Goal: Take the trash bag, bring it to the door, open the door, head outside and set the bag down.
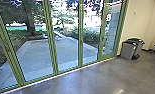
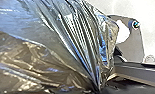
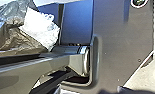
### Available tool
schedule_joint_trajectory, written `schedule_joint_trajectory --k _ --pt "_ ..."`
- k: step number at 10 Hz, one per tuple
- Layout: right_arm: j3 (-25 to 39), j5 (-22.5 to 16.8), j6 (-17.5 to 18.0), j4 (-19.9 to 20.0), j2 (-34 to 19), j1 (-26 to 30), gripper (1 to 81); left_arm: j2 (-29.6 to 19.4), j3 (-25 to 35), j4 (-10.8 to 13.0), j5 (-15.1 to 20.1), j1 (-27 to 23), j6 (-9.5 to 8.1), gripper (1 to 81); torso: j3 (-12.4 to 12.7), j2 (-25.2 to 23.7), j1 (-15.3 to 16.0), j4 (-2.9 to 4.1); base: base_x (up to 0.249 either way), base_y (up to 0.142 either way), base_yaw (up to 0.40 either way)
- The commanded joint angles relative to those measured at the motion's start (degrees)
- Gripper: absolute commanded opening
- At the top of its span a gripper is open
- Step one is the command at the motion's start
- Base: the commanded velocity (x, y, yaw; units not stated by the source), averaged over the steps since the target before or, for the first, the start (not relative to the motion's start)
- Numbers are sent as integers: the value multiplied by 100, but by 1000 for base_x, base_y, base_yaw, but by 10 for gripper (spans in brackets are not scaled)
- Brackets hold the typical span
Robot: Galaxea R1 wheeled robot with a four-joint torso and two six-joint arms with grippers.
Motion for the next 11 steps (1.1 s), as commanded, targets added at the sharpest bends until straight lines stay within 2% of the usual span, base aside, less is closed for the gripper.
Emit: schedule_joint_trajectory --k 1,11 --pt "58 -357 -28 -37 99 265 811 -12 14 46 366 -273 26 10 0 0 0 0 152 -66 0" --pt "23 -357 -28 -98 152 283 811 -12 14 37 358 -265 26 10 0 0 0 0 154 -66 0"
